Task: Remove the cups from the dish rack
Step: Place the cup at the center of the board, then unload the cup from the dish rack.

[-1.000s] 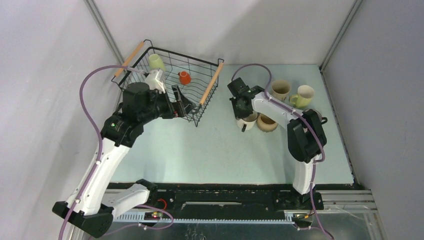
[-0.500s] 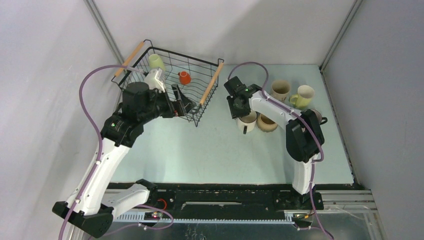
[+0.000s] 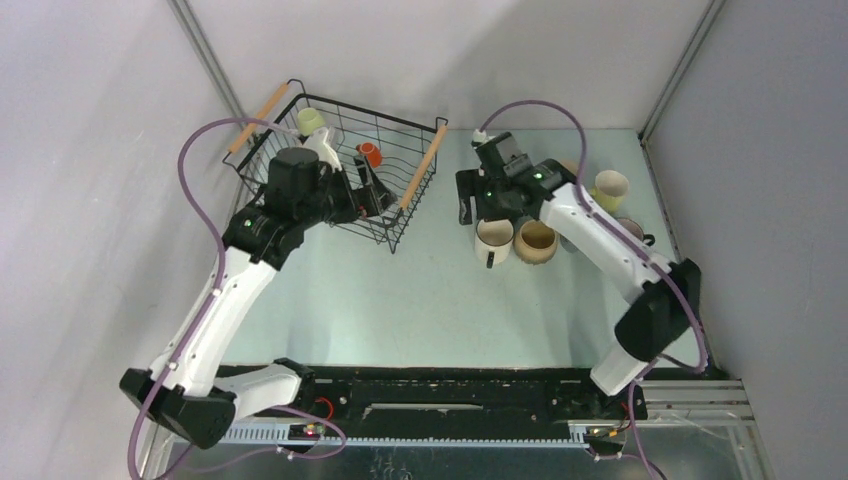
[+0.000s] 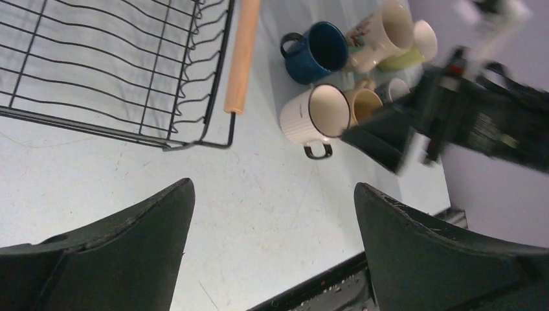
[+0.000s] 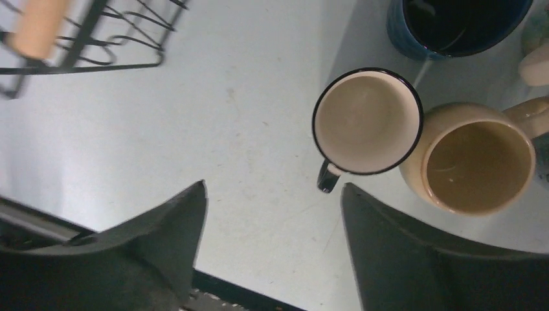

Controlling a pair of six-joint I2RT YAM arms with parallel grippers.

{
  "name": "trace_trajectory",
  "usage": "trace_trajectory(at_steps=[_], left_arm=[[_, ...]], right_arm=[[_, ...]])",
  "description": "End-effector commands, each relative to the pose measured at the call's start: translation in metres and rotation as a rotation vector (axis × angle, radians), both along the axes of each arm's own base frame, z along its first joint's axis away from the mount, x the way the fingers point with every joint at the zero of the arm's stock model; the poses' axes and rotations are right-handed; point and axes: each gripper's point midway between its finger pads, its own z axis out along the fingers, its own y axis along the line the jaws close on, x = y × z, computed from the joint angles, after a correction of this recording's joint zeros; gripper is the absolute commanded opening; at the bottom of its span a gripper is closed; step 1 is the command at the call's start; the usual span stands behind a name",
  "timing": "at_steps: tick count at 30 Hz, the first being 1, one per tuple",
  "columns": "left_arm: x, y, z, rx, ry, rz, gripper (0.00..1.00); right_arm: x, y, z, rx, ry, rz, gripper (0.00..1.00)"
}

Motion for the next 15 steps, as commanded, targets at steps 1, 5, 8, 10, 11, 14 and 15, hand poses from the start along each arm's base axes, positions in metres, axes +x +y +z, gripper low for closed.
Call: trace_trajectory(at_steps=[1,5,8,10,11,14,15], left_arm=[[0.028,0.010,0.029,0.006,-0.046,0.135,1.00],[0.059,0.028,0.036,0.095,-0.049,0.272,1.00],[0.083,0.042,0.037,0.176,-0.032,0.369,1.00],[0.100,0.050,0.033,0.190,-0.014,0.416,1.00],[0.109,0.055,0.029,0.194,-0.003,0.441,1.00],[0.138,0.069,0.019,0.210,0.024,0.502,1.00],[0.147,0.073,0.018,0.221,0.028,0.523,1.00]], right_arm=[[-0.017,0.000,0.046,0.126,-0.053,0.009,0.90],[-0.027,-0.003,0.068,0.204,-0.076,0.028,1.00],[-0.033,-0.008,0.080,0.253,-0.093,0.034,1.00],[-0.037,-0.012,0.086,0.278,-0.101,0.034,1.00],[-0.038,-0.014,0.088,0.289,-0.106,0.035,1.00],[-0.044,-0.017,0.097,0.323,-0.119,0.043,1.00],[-0.046,-0.018,0.099,0.332,-0.120,0.045,1.00]])
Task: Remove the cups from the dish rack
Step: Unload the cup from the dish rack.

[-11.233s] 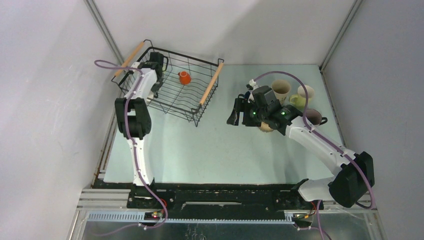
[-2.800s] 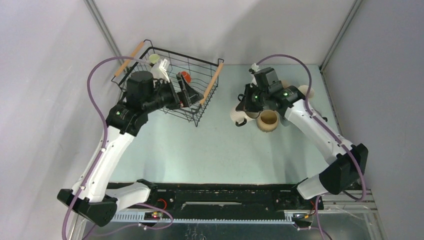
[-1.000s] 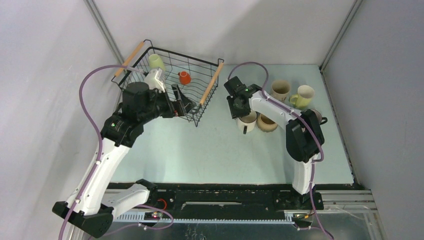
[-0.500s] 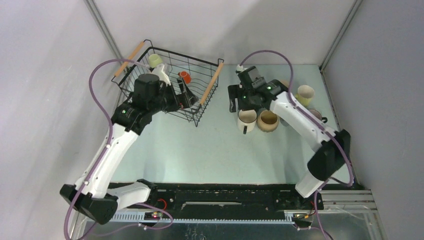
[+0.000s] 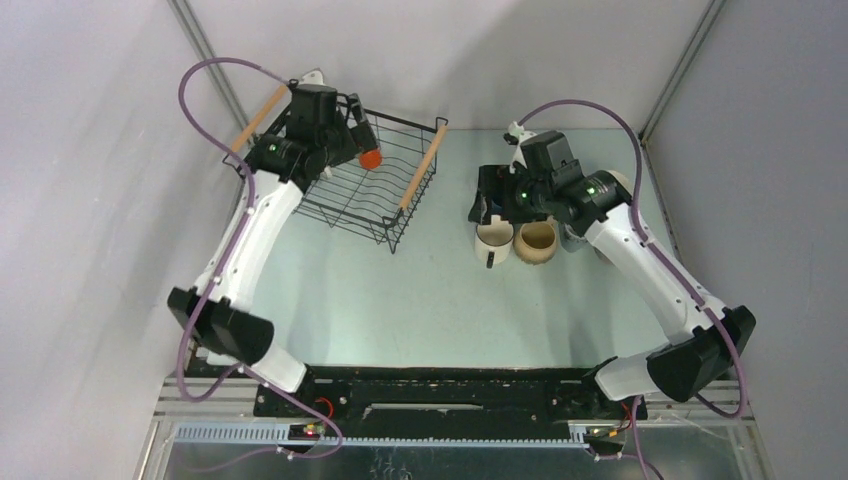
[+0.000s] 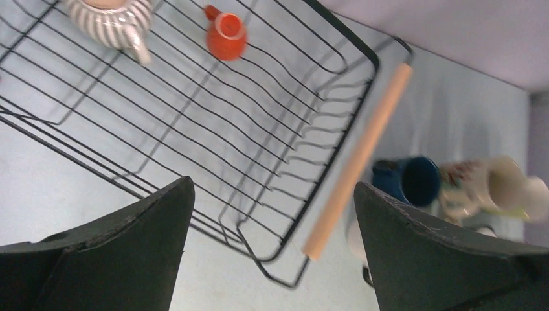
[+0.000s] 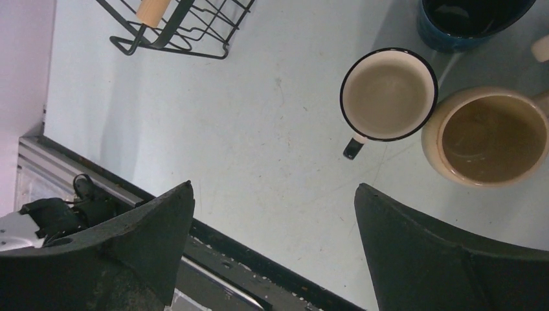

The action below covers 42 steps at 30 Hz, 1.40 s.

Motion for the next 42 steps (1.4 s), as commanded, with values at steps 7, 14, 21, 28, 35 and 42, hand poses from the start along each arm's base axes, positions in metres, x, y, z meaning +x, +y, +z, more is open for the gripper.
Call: trace_trajectory(at_steps=[7,14,21,28,35,42], left_arm=[[0.091,0.052,-0.032,0.121,0.066,0.272,1.00],[0.140,0.083,-0.082,0.123,0.123,0.396,1.00],[0.172,0.108,-0.126,0.140,0.160,0.466,0.99],[0.188,0.124,-0.159,0.107,0.189,0.508,0.96],[0.198,0.132,-0.192,0.069,0.234,0.533,0.89],[0.201,0.139,-0.209,0.050,0.252,0.575,0.78]], right_arm=[[-0.021,0.004,0.037,0.145,-0.047,0.056,1.00],[-0.028,0.015,0.034,0.198,-0.015,0.100,1.00],[-0.028,0.019,0.029,0.204,-0.002,0.117,1.00],[-0.028,0.024,0.021,0.210,0.023,0.138,1.00],[-0.025,0.027,0.015,0.210,0.029,0.141,1.00],[-0.023,0.031,0.010,0.212,0.041,0.153,1.00]])
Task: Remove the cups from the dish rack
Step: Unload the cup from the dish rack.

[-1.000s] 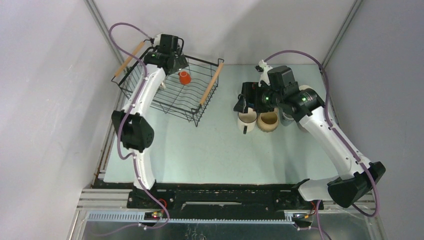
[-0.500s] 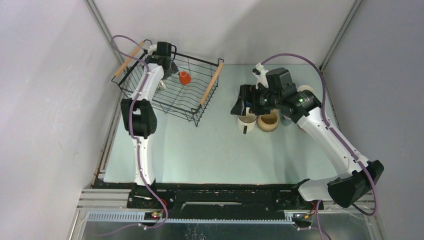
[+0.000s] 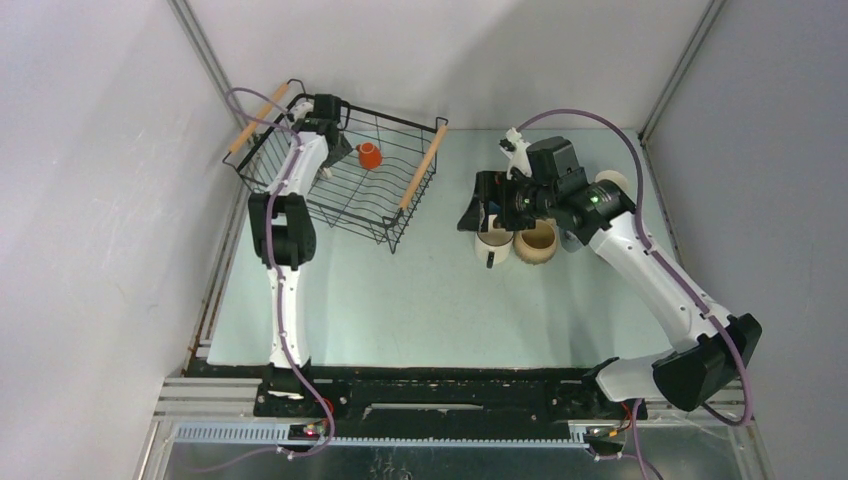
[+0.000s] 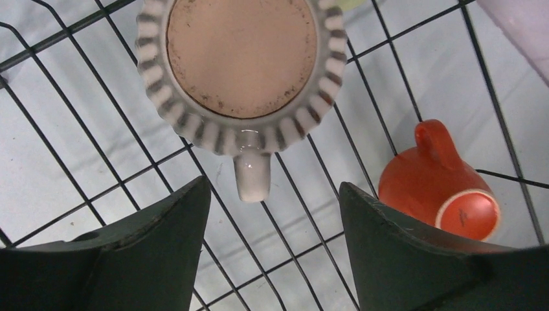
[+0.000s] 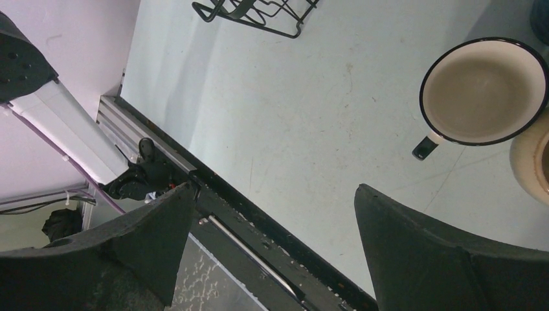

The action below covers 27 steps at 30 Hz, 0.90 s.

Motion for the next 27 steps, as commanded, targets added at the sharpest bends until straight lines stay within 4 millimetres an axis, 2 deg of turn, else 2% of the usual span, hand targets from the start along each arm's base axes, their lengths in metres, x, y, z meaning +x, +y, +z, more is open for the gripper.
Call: trace_trajectory(at_steps=[1,7,14,17,20,23,24,27], left_arm=[[0.020,0.009,0.022,-0.033,-0.105,0.065,0.77],[0.022,0.017,0.004,-0.067,-0.098,0.119,0.71],[0.025,0.015,-0.011,-0.105,-0.088,0.138,0.57],[0.024,0.015,-0.014,-0.118,-0.082,0.145,0.45],[0.022,0.017,-0.012,-0.114,-0.084,0.148,0.23],[0.022,0.016,-0.005,-0.118,-0.094,0.141,0.06],[0.021,0.016,-0.002,-0.121,-0.098,0.138,0.02],[0.020,0.012,0.006,-0.140,-0.113,0.122,0.00]], right_arm=[[0.005,0.007,0.000,0.021,-0.006,0.012,1.00],[0.008,0.009,-0.003,0.021,-0.001,0.019,0.99],[0.010,0.011,-0.011,0.013,0.017,0.023,0.99],[0.011,0.013,-0.012,0.015,0.022,0.027,0.99],[0.011,0.014,-0.013,0.016,0.025,0.032,0.98],[0.010,0.016,-0.016,0.014,0.031,0.036,0.98],[0.010,0.016,-0.016,0.014,0.030,0.039,0.98],[0.010,0.017,-0.015,0.017,0.026,0.039,0.98]])
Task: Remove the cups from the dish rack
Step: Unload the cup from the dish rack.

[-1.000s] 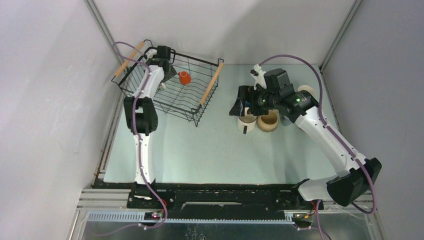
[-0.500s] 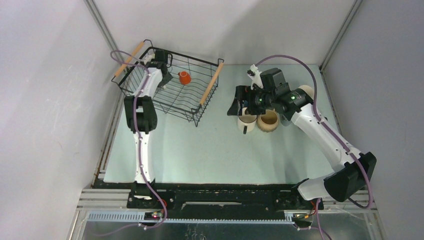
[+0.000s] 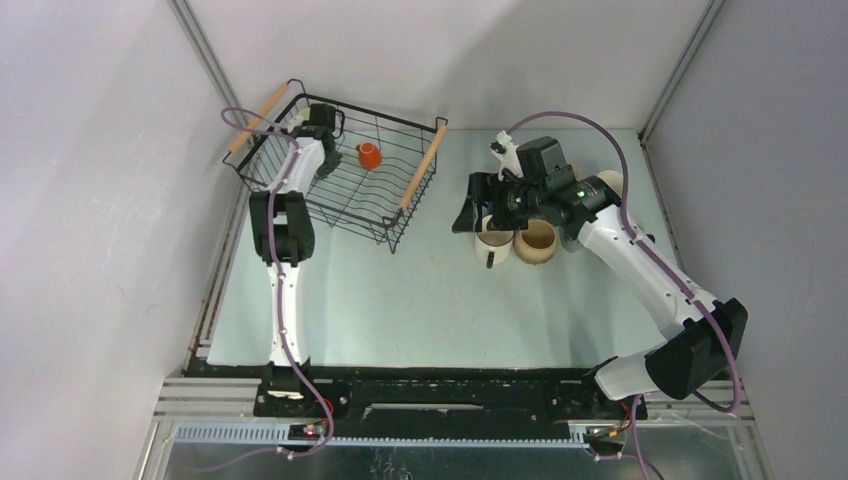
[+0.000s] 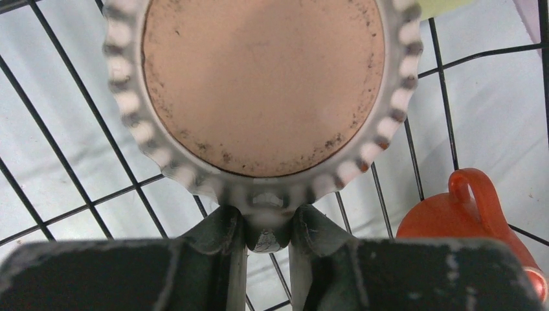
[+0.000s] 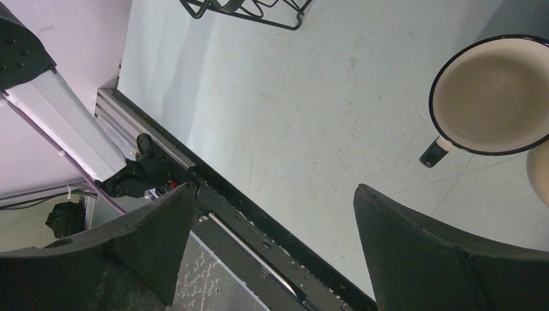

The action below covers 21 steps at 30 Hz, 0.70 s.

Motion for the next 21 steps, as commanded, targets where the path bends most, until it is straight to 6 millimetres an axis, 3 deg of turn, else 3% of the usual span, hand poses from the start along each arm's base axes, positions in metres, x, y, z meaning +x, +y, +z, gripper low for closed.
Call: trace_trajectory(at_steps=[1,21], left_arm=[[0.012,-0.003,0.054,-0.039,-0.137,-0.002,0.00],[-0.013,-0.017,0.143,-0.056,-0.280,-0.119,0.00]], right_arm=[[0.003,0.006,0.005,0.022,-0.023,0.012,0.98],[0.003,0.012,0.007,0.025,-0.037,-0.026,0.98]])
